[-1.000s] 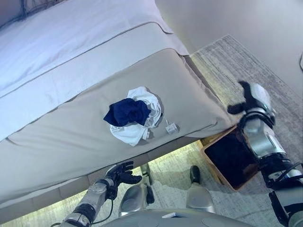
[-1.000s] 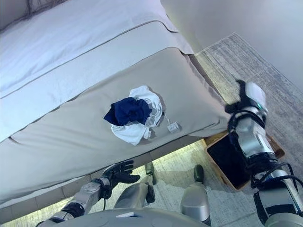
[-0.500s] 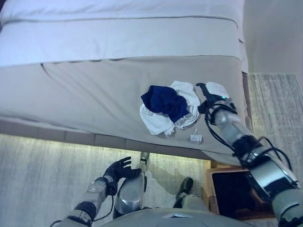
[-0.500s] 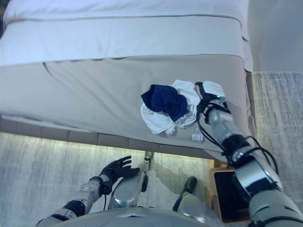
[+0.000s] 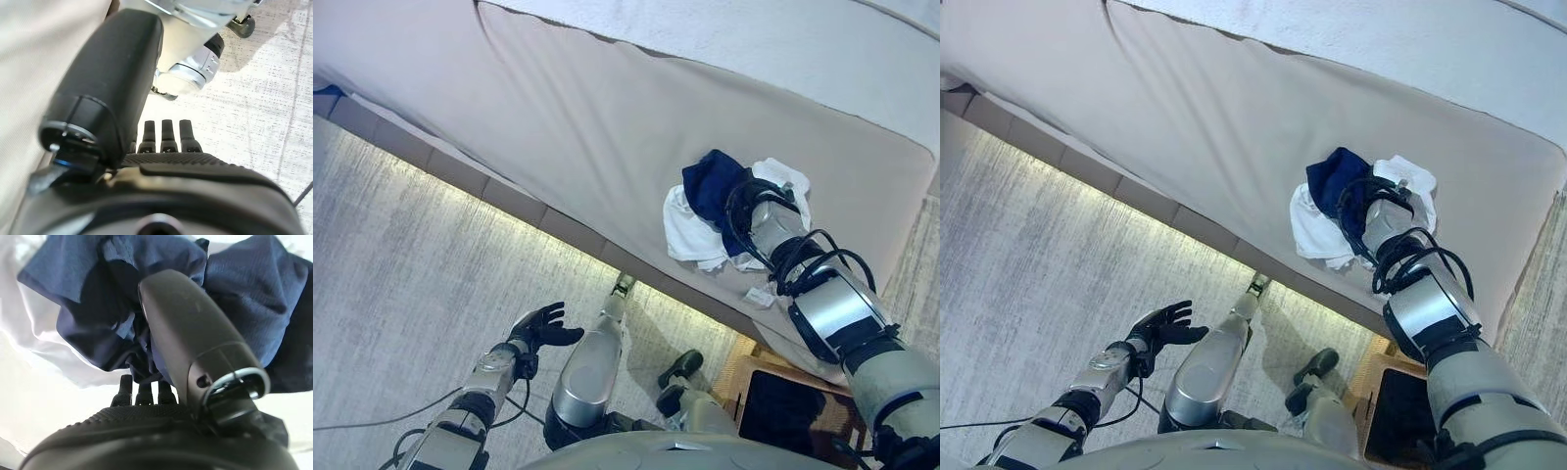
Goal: Pick up the clothes from the bed and place them into the basket
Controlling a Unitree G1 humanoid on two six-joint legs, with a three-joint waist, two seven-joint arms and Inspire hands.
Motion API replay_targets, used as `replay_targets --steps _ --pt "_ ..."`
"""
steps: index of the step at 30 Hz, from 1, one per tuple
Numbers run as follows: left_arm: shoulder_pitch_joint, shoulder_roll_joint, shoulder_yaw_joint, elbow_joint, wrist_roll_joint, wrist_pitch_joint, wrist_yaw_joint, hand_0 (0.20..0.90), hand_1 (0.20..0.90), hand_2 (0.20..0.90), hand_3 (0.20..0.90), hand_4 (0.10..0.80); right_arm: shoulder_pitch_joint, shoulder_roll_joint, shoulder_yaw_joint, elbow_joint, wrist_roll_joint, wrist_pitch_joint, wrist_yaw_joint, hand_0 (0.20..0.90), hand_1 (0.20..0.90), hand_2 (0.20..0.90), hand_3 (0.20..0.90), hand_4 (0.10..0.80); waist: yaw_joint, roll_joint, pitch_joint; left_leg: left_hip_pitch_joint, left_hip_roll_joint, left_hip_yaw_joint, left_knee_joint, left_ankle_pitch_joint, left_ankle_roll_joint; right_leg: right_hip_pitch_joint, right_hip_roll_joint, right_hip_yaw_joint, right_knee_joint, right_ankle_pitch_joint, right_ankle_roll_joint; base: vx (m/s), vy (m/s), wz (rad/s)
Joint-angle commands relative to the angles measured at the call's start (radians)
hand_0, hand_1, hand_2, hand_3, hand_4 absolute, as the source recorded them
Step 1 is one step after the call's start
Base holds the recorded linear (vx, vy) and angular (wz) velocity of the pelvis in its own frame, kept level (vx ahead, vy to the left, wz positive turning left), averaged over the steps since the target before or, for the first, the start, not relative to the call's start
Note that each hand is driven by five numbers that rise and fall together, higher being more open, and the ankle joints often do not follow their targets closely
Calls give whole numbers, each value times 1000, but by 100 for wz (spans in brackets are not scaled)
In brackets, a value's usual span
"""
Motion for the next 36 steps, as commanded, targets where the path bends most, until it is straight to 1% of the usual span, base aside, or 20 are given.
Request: replay_targets --steps 1,3,6,7,9,10,11,12,13,15,16,19,22,25,27,30,31,33,35,36 --pt "23 27 -33 -20 16 -10 -8 900 900 900 900 800 -58 -35 31 -5 26 -5 8 300 300 300 200 100 28 -2 -5 93 3 97 4 -175 61 -114 -16 42 159 3 -53 50 -43 1" --pt "26 30 -30 -16 25 -13 -9 900 900 900 900 800 -64 -36 31 -9 41 -13 -10 300 300 300 200 100 28 -7 -6 99 7 100 4 -179 60 -109 -17 42 159 9 -49 28 -45 -1" --pt "37 49 -29 -17 31 -10 1 900 900 900 900 800 -69 -61 16 -93 107 -66 -134 300 300 300 200 100 11 -35 -17 125 19 112 2 -190 59 -91 -7 56 154 26 -38 26 -90 -5" --pt "39 50 -28 -17 32 -9 2 900 900 900 900 800 -67 -65 13 -114 115 -67 -150 300 300 300 200 100 7 -39 -19 130 21 115 1 -192 59 -89 -5 60 153 28 -37 28 -83 -9" --pt "54 54 -19 -17 37 -6 13 900 900 900 900 800 -58 -91 -8 -232 167 -91 -265 300 300 300 200 100 -16 -57 -36 155 28 127 0 -202 59 -80 7 79 148 34 -33 1 -62 -25" --pt "64 52 -15 -18 36 -2 22 900 900 900 900 800 -47 -113 -32 -348 213 -92 -339 300 300 300 200 100 -35 -65 -48 157 26 139 3 -190 67 -81 8 80 138 56 -40 -43 -32 -29" --pt "67 51 -13 -18 40 -1 23 900 900 900 900 800 -43 -118 -37 -370 230 -99 -374 300 300 300 200 100 -38 -67 -51 161 27 142 3 -193 67 -79 10 83 137 56 -39 -44 -13 -27" --pt "76 48 -8 -14 36 -3 30 900 900 900 900 800 -28 -130 -68 -449 225 -96 -397 300 300 300 200 100 -51 -72 -60 174 30 151 2 -199 68 -75 15 93 134 55 -39 9 -50 -29" --pt "90 43 0 -5 41 -12 34 900 900 900 900 800 -1 -142 -111 -538 230 -134 -468 300 300 300 200 100 -69 -77 -71 191 34 165 1 -208 71 -69 20 106 131 55 -39 20 -55 -40" --pt "105 34 18 8 55 -18 34 900 900 900 900 800 42 -158 -173 -663 203 -165 -530 300 300 300 200 100 -92 -82 -90 214 36 184 -1 -222 76 -62 27 125 125 55 -36 20 -72 -42" --pt "118 26 32 17 62 -16 37 900 900 900 900 800 81 -177 -224 -773 184 -190 -571 300 300 300 200 100 -114 -82 -110 239 40 202 -3 -234 78 -54 33 139 119 52 -34 41 -74 -44" --pt "139 13 59 50 101 -18 18 900 900 900 900 800 161 -217 -312 -943 140 -220 -634 300 300 300 200 100 -156 -79 -159 276 45 237 -8 -248 82 -34 46 162 98 40 -33 40 -84 -43" --pt "155 3 68 79 125 -16 11 900 900 900 900 800 237 -269 -368 -1037 128 -230 -654 300 300 300 200 100 -192 -76 -202 310 52 264 -11 -262 81 -14 64 183 72 17 -32 28 -116 -42" --pt "170 -10 77 95 148 -15 5 900 900 900 900 800 308 -310 -414 -1094 144 -221 -649 300 300 300 200 100 -220 -74 -237 337 58 288 -10 -276 76 9 82 205 50 -3 -40 13 -138 -31" --pt "175 -17 77 96 163 -10 3 900 900 900 900 800 363 -328 -450 -1120 163 -220 -640 300 300 300 200 100 -238 -75 -255 344 61 303 -13 -275 72 17 91 215 35 -2 -45 -26 -143 -33" --pt "185 -33 80 108 190 -8 4 900 900 900 900 800 486 -321 -505 -1125 171 -221 -633 300 300 300 200 100 -277 -69 -279 361 65 330 -13 -279 62 34 106 240 13 -5 -54 -75 -149 -30" --pt "186 -33 79 108 193 -8 3 900 900 900 900 800 492 -320 -508 -1126 171 -221 -633 300 300 300 200 100 -277 -69 -280 362 65 332 -13 -280 62 35 106 241 12 -4 -55 -79 -87 -23" --pt "189 -47 81 113 198 -2 8 900 900 900 900 800 591 -296 -543 -1106 168 -221 -629 300 300 300 200 100 -313 -54 -291 372 67 353 -13 -281 56 39 111 263 0 -4 -60 -114 -90 -26" --pt "194 -50 81 109 198 2 9 900 900 900 900 800 632 -288 -559 -1096 174 -230 -626 300 300 300 200 100 -322 -49 -295 376 68 361 -13 -281 53 39 113 270 -2 -5 -61 -73 -53 -32" --pt "198 -54 82 105 204 7 9 900 900 900 900 800 679 -275 -572 -1071 178 -224 -620 300 300 300 200 100 -336 -40 -295 382 70 368 -13 -281 50 40 115 280 -4 -5 -63 -56 -51 -30"
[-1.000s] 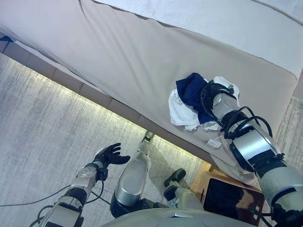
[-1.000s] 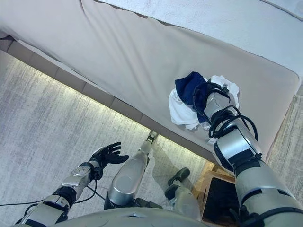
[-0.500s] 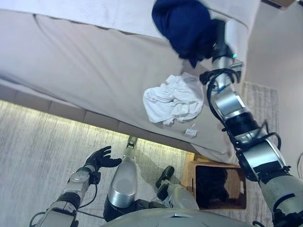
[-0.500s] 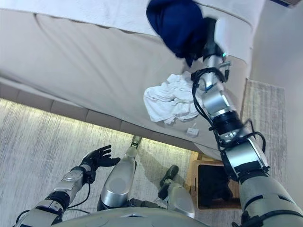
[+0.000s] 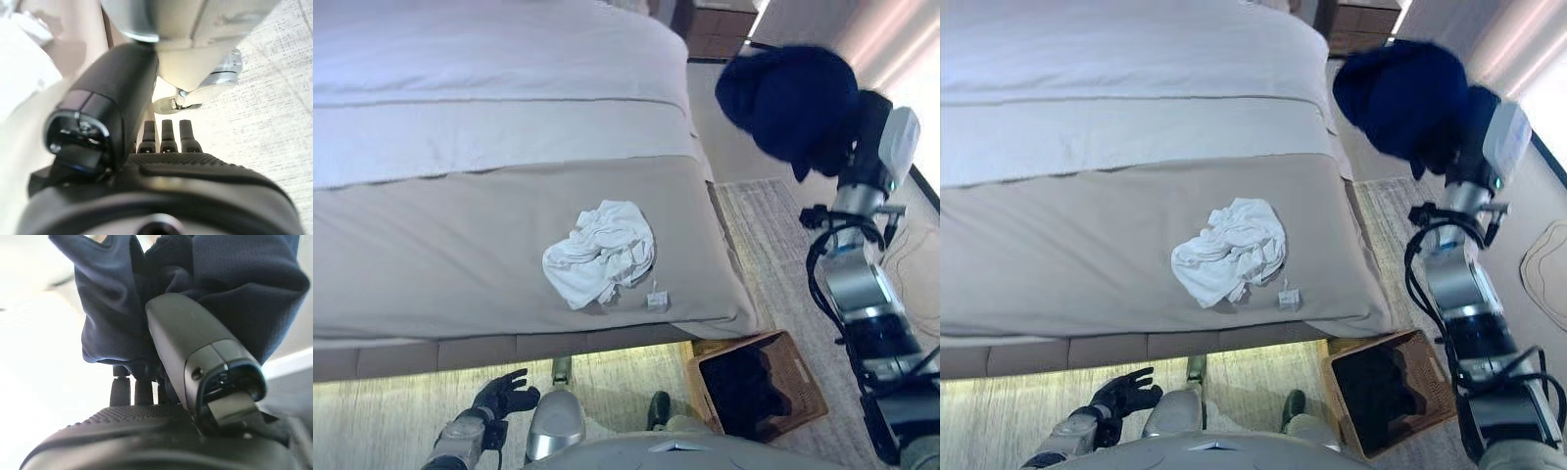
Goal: Pick up the clothes from the bed and place them into the basket
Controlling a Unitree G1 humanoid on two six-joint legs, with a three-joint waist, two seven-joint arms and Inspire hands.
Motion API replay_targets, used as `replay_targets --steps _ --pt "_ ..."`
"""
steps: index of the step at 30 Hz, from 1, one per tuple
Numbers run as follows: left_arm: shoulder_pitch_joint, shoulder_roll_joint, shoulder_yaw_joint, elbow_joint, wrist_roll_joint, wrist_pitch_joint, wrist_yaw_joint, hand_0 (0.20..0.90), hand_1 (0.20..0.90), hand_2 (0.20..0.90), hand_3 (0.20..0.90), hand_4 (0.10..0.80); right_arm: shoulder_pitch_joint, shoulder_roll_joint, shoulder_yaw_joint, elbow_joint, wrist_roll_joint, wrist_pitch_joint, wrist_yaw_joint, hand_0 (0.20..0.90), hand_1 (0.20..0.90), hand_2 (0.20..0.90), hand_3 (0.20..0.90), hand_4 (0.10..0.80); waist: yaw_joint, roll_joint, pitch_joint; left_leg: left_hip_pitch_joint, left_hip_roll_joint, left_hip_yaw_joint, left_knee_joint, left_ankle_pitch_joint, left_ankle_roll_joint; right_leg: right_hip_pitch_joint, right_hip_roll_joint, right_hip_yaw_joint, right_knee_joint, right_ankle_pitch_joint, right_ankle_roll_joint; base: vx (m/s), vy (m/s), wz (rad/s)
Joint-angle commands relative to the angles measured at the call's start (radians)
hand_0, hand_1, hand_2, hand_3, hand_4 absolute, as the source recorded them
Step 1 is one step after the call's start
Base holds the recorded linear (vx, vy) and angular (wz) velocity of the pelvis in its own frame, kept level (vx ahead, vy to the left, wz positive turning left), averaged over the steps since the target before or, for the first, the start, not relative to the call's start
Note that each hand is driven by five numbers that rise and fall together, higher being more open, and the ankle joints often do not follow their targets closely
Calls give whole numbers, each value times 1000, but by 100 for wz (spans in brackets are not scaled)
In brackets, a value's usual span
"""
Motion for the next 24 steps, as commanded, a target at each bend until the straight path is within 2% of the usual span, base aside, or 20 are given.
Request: replay_targets --steps 1,4,9,12,16,20,24 --pt "-45 -40 -58 38 45 -12 -28 900 900 900 900 800 -16 -41 -108 1 -10 -63 -43 300 300 300 200 100 -23 19 -52 130 -58 62 6 -231 61 -39 52 -29 55 -33 -36 -81 -90 -28" --pt "-39 -40 -65 28 47 9 -25 900 900 900 900 800 99 -5 -133 86 11 -66 -3 300 300 300 200 100 -72 41 -55 140 -50 83 6 -225 53 -43 62 6 58 -41 -45 -55 -117 -28" --pt "-69 -37 -90 16 21 31 -19 900 900 900 900 800 118 13 -95 247 7 -55 52 300 300 300 200 100 -117 77 -32 132 -31 102 6 -203 37 -66 72 31 70 -45 -59 -75 -148 -33" --pt "-138 -24 -121 -2 -21 17 -22 900 900 900 900 800 39 -12 -39 370 45 -57 52 300 300 300 200 100 -131 107 30 83 -28 89 21 -187 29 -134 66 39 124 -60 -74 -284 -145 -31" --pt "-257 -31 -166 -30 -95 -28 -21 900 900 900 900 800 -156 -80 52 529 72 -13 77 300 300 300 200 100 -150 168 139 -41 -35 63 116 -178 10 -262 41 43 223 -83 -100 -325 -68 -25" --pt "-303 -49 -206 -86 -144 -84 -35 900 900 900 900 800 -274 -123 115 710 86 -43 83 300 300 300 200 100 -161 239 211 -101 -41 64 169 -177 0 -335 23 43 277 -99 -118 -173 -45 -18" --pt "-332 -18 -239 -169 -197 -112 -43 900 900 900 900 800 -434 -174 200 850 35 -28 89 300 300 300 200 100 -160 322 259 -181 -56 80 171 -154 -2 -471 8 41 345 -112 -125 -145 -38 -26"
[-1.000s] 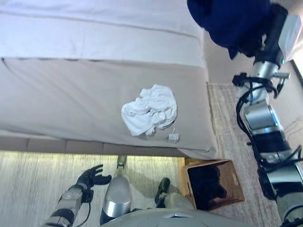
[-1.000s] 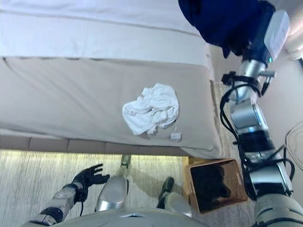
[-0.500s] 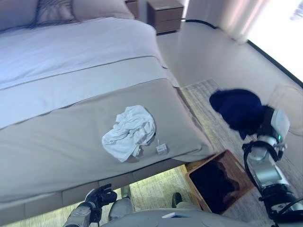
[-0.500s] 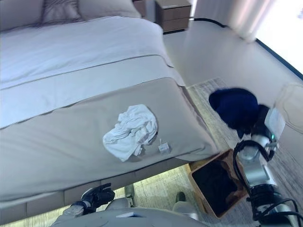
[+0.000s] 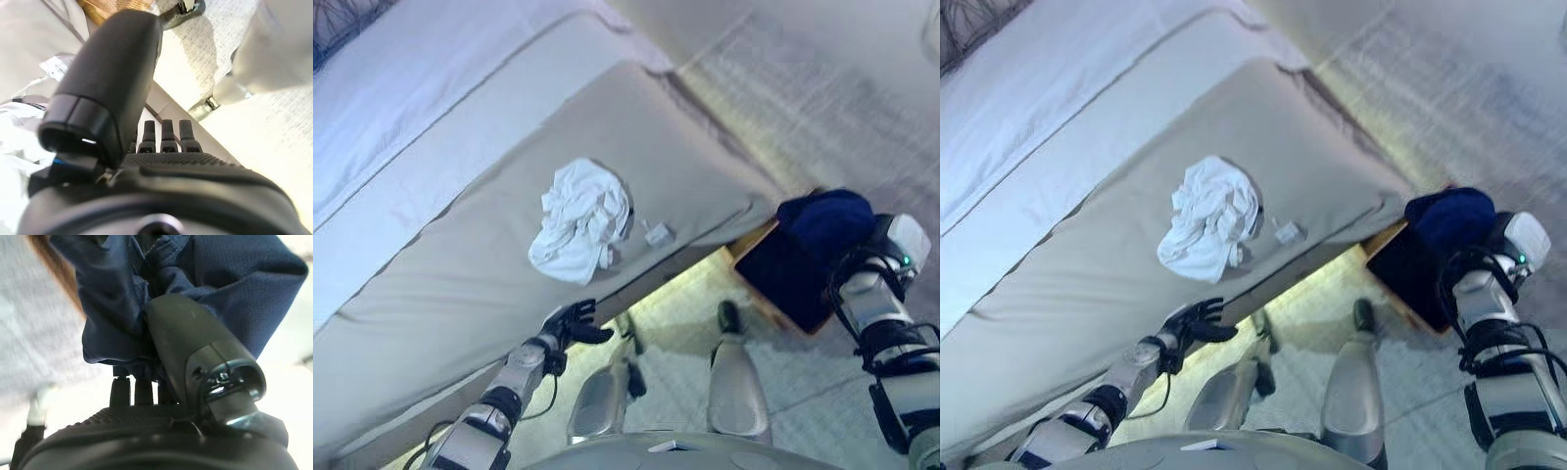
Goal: Pick up the clothes from the bed and place them into the basket
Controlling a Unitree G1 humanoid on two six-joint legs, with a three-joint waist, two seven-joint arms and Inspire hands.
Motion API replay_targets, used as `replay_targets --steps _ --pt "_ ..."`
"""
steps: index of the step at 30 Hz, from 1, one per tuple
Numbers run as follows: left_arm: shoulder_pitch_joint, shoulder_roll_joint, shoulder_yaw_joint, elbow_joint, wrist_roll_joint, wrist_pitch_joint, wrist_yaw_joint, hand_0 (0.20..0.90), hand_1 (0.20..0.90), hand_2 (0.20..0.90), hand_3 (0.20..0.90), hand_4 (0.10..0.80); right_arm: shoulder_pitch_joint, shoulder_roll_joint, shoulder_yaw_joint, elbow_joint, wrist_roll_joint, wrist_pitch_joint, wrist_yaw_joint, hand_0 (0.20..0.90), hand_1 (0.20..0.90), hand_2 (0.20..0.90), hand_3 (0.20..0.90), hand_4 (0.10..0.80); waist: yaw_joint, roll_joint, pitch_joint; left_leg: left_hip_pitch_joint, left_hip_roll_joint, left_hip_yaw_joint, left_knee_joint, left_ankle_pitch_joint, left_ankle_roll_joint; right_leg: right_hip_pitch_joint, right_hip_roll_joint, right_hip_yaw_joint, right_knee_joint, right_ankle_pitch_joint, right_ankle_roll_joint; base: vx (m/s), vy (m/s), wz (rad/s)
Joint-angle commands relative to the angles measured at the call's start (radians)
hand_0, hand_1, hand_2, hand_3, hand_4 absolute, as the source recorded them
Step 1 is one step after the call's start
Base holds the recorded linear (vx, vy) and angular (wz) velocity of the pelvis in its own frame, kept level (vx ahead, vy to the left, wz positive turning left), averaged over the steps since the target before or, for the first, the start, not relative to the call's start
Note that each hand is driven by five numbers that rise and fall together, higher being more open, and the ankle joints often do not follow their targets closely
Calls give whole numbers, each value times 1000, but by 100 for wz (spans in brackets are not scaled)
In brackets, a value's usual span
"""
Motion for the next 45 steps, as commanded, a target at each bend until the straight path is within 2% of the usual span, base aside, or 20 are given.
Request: replay_targets --steps 1,4,5,6,13,17,21,22,28,33,36,39,40,44,45 --pt "-33 64 -20 -42 -69 -48 -15 900 900 900 900 800 -147 -108 72 26 -42 -30 -51 300 300 300 200 100 -8 -38 31 10 -63 -37 165 -121 47 41 27 -120 -12 -57 -73 -80 -6 -44" --pt "-31 83 -26 -79 -111 -55 -28 900 900 900 900 800 -204 -142 95 64 -24 5 -52 300 300 300 200 100 -11 -4 51 -17 -75 -37 171 -128 36 -9 13 -112 43 -98 -66 17 26 -25" --pt "-29 89 -27 -87 -117 -55 -32 900 900 900 900 800 -214 -148 94 77 -26 10 -51 632 632 632 587 487 -11 3 55 -26 -77 -36 178 -128 36 -21 11 -112 54 -101 -67 -34 -8 -19" --pt "-24 104 -30 -106 -134 -49 -39 900 900 900 900 800 -237 -162 95 105 -18 49 -48 900 900 900 900 800 -12 18 66 -47 -83 -33 195 -129 35 -44 7 -110 76 -107 -70 -29 -12 -17" --pt "-6 146 -4 -134 -170 -11 -55 900 900 900 900 800 -284 -209 88 174 8 131 -11 900 900 900 900 800 -7 37 89 -87 -85 -18 219 -133 33 -98 -14 -126 119 -119 -75 -26 3 -3" --pt "7 149 11 -126 -172 -5 -67 900 900 900 900 800 -266 -219 56 211 32 115 0 900 900 900 900 800 -5 30 88 -71 -79 -18 218 -137 32 -80 -11 -130 103 -114 -78 6 9 0" --pt "25 150 34 -124 -169 8 -74 900 900 900 900 800 -206 -230 2 149 88 65 -27 900 900 900 900 800 -9 10 72 -33 -71 -21 203 -141 30 -39 2 -125 69 -106 -78 59 37 14" --pt "38 140 44 -113 -166 7 -74 900 900 900 900 800 -172 -230 -26 100 104 29 -37 900 900 900 900 800 -13 -5 57 -9 -65 -22 189 -142 27 -11 12 -123 43 -100 -77 85 51 11" --pt "91 115 82 -107 -160 20 -51 900 900 900 900 800 -47 -229 -103 -140 82 -11 -45 900 900 900 900 800 -7 -68 10 67 -50 -14 141 -145 25 90 32 -140 -45 -74 -65 101 71 8" --pt "128 95 117 -84 -156 36 -30 900 900 900 900 800 24 -195 -138 -349 -11 -75 23 900 900 900 900 800 15 -124 -25 94 -50 -3 125 -136 40 152 35 -173 -91 -41 -63 30 89 14" --pt "156 85 149 -42 -130 49 -15 900 900 900 900 800 62 -139 -111 -471 -66 -101 118 900 900 900 900 800 47 -179 -64 130 -62 -19 95 -135 48 224 36 -195 -133 -28 -47 153 147 20" --pt "165 83 163 -23 -117 56 -8 900 900 900 900 800 72 -111 -83 -501 -127 -124 181 900 900 900 900 800 70 -209 -83 146 -70 -38 76 -132 55 256 32 -205 -152 -17 -37 96 123 35" --pt "173 82 164 -11 -100 53 -2 900 900 900 900 800 64 -92 -52 -501 -138 -128 208 900 900 900 900 800 94 -231 -96 155 -74 -58 72 -133 63 279 28 -218 -158 -12 -31 111 163 39" --pt "178 79 163 10 -86 50 3 900 900 900 900 800 40 -71 8 -485 -179 -144 244 900 900 900 900 800 137 -251 -106 164 -86 -98 74 -136 76 309 17 -244 -161 -8 -23 95 138 55" --pt "180 79 159 23 -80 50 6 900 900 900 900 800 22 -53 50 -480 -225 -148 257 900 900 900 900 800 168 -262 -109 165 -94 -127 79 -139 87 323 10 -256 -160 -4 -16 79 146 43"
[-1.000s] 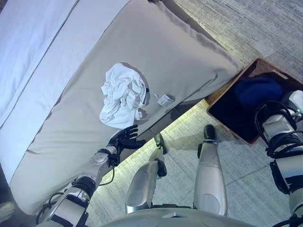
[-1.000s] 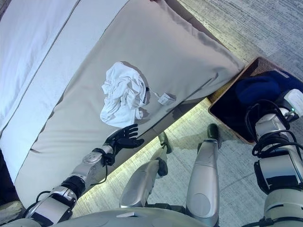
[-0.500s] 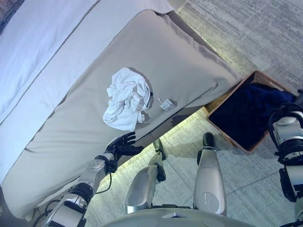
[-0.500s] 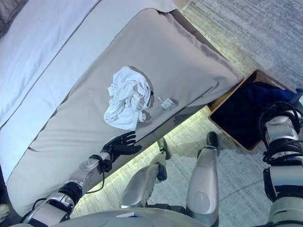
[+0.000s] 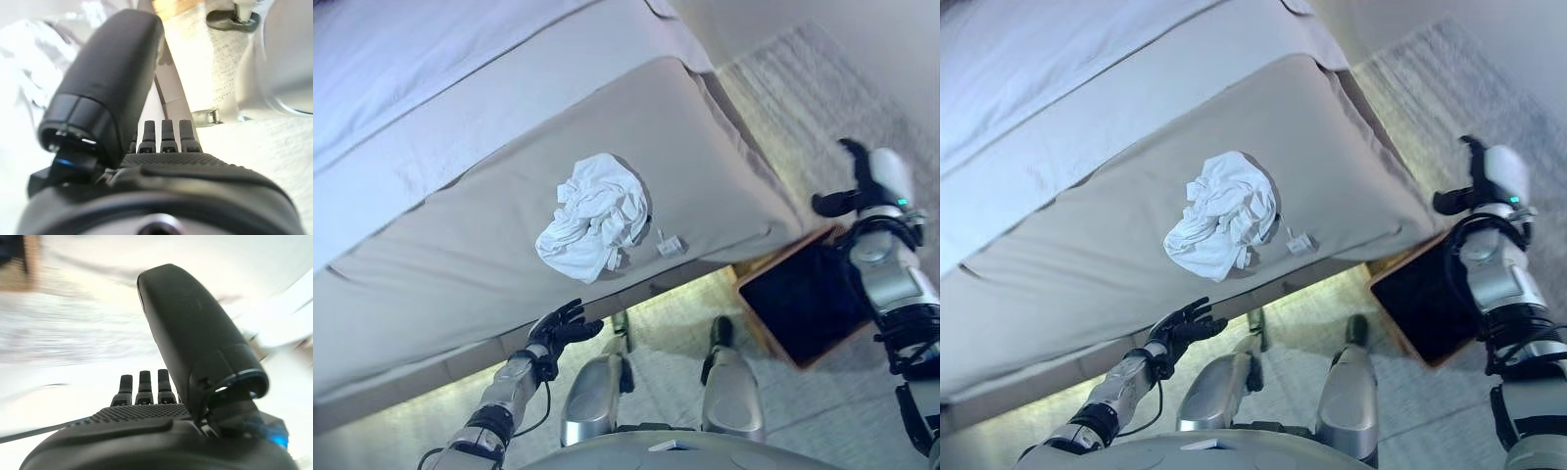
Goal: Pick up the clothes from the bed and place them into the basket
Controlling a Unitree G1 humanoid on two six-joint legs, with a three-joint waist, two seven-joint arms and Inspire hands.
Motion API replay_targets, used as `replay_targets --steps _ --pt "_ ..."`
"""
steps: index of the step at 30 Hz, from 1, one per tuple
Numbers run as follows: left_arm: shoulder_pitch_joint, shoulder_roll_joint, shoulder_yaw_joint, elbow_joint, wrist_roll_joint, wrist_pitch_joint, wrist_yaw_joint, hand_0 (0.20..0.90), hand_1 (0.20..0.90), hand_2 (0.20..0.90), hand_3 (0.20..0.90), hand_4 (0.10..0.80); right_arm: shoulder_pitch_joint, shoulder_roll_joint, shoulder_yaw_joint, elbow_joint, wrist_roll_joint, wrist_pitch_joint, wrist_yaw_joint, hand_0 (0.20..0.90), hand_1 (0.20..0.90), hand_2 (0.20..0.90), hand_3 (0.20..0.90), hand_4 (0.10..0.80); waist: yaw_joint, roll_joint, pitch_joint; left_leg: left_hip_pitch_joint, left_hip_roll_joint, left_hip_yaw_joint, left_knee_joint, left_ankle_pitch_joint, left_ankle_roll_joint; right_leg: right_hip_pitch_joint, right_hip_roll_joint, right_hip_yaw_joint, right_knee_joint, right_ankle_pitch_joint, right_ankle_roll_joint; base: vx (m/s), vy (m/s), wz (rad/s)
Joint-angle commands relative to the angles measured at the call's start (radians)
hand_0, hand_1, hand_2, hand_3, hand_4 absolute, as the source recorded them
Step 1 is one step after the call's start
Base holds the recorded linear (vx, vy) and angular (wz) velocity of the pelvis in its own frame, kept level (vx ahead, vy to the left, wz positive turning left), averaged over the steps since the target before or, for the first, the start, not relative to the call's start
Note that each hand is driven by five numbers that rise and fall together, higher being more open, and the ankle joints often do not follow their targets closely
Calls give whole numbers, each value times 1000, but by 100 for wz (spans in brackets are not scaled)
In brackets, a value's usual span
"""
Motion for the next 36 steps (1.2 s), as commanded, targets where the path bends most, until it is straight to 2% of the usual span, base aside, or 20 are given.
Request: replay_targets --steps 1,7,12,15,17,18,20,24,30,32,33,34,36 --pt "33 73 0 24 26 -18 14 900 900 900 900 800 -113 -4 57 -27 -109 -70 -9 900 900 900 900 800 54 -63 -59 34 -67 29 52 -170 29 -3 50 -2 -45 33 -32 107 200 46" --pt "19 91 -2 49 28 7 23 900 900 900 900 800 -241 44 210 44 -242 -33 28 900 900 900 900 800 157 -81 -42 2 -94 -32 94 -179 64 19 11 -56 -8 37 -18 71 182 55" --pt "-15 128 -5 52 -2 18 28 900 900 900 900 800 -413 106 336 231 -306 32 59 900 900 900 900 800 255 -105 -5 -63 -116 -101 125 -175 78 29 -13 -97 24 55 -13 38 85 42" --pt "-32 151 -2 53 -19 14 20 900 900 900 900 800 -502 141 390 405 -371 132 173 900 900 900 900 800 314 -116 22 -99 -118 -133 132 -185 74 24 -26 -112 44 43 -5 42 -13 48" --pt "-38 160 0 56 -22 6 15 900 900 900 900 800 -531 155 412 481 -366 160 212 900 900 900 900 800 336 -121 36 -117 -117 -142 132 -180 75 19 -28 -126 46 44 -4 -33 -38 39" --pt "-41 168 4 59 -22 -5 9 900 900 900 900 800 -558 174 437 584 -372 206 300 900 900 900 900 800 367 -125 53 -140 -116 -155 129 -170 76 13 -31 -146 45 45 -4 -30 -70 43" --pt "-43 175 10 51 -16 -10 4 900 900 900 900 800 -577 187 447 666 -360 229 364 900 900 900 900 800 398 -129 69 -159 -116 -175 121 -158 75 11 -29 -169 40 44 -3 -2 -57 36" --pt "-42 179 12 20 -6 -14 1 900 900 900 900 800 -598 202 421 731 -343 256 401 900 900 900 900 800 445 -130 96 -189 -117 -207 104 -136 68 6 -23 -210 32 35 -5 19 -75 35" --pt "-44 171 -3 -23 3 -31 -2 900 900 900 900 800 -629 213 402 781 -334 262 398 900 900 900 900 800 475 -121 122 -216 -117 -238 70 -105 59 -18 -16 -249 32 20 -4 6 -47 20" --pt "-56 162 -27 -44 -9 -38 4 900 900 900 900 800 -645 217 398 791 -329 251 356 900 900 900 900 800 479 -114 133 -230 -119 -243 65 -98 57 -33 -15 -261 33 16 -1 -36 -38 13" --pt "-59 160 -32 -49 -11 -42 5 900 900 900 900 800 -649 217 395 789 -308 246 317 585 585 585 532 432 479 -113 136 -234 -120 -244 65 -98 56 -37 -14 -263 32 16 0 -37 -34 3" --pt "-60 155 -39 -56 -15 -43 9 900 900 900 900 800 -654 217 386 782 -278 235 257 300 300 300 200 100 477 -110 139 -236 -121 -246 68 -99 55 -41 -14 -264 31 18 1 -31 -25 1" --pt "-59 150 -47 -60 -18 -46 14 900 900 900 900 800 -662 219 373 764 -221 199 148 300 300 300 200 100 472 -108 139 -240 -121 -247 73 -102 55 -49 -13 -261 32 20 2 0 0 0"
